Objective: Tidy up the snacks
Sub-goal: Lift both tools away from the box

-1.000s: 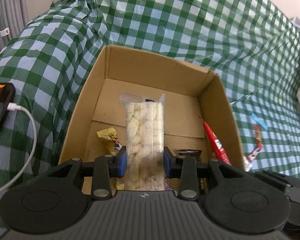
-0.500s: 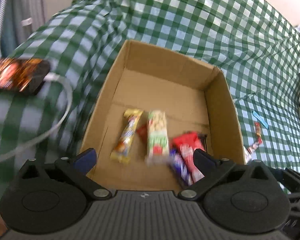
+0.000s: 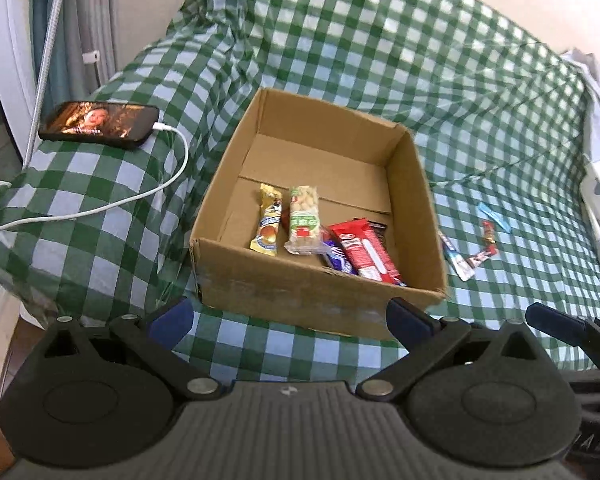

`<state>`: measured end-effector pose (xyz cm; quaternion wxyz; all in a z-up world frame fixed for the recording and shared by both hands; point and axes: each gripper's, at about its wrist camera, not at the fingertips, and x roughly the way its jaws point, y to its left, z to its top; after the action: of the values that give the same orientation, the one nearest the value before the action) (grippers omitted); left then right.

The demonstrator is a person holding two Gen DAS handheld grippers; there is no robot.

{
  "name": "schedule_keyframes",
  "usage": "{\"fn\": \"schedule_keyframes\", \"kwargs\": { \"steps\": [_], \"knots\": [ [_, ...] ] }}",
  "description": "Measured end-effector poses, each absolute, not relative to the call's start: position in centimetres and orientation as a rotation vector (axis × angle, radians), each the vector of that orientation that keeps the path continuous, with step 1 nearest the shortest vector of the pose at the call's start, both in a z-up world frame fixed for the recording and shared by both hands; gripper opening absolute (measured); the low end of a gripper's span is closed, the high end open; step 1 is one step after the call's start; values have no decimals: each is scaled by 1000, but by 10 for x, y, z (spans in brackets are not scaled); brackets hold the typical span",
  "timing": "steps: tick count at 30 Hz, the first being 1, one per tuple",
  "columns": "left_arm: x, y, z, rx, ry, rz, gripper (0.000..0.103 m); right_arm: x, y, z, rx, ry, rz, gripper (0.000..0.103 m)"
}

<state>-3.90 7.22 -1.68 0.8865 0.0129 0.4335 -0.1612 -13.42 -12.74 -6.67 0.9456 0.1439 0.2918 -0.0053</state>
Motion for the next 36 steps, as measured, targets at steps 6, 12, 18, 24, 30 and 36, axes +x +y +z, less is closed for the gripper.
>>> {"fn": "schedule_keyframes", "kwargs": {
  "steps": [6, 12, 18, 24, 30, 36],
  "knots": [
    [-74, 72, -1, 58, 831, -350, 103, -176, -117, -60, 251, 534, -27, 100],
    [-104, 73, 10, 71, 791, -346, 103, -201, -117, -53, 262, 490, -39, 100],
    [-126, 73, 17, 111, 765, -311, 103, -222, -114, -48, 273, 457, -45, 101],
    [-136, 74, 17, 117, 766, -321, 103, -236, -113, -46, 278, 440, -51, 101],
    [-138, 74, 18, 123, 760, -320, 103, -243, -112, -45, 274, 429, -58, 101],
    [-135, 76, 17, 122, 773, -317, 103, -243, -111, -46, 272, 432, -58, 101]
  ]
}}
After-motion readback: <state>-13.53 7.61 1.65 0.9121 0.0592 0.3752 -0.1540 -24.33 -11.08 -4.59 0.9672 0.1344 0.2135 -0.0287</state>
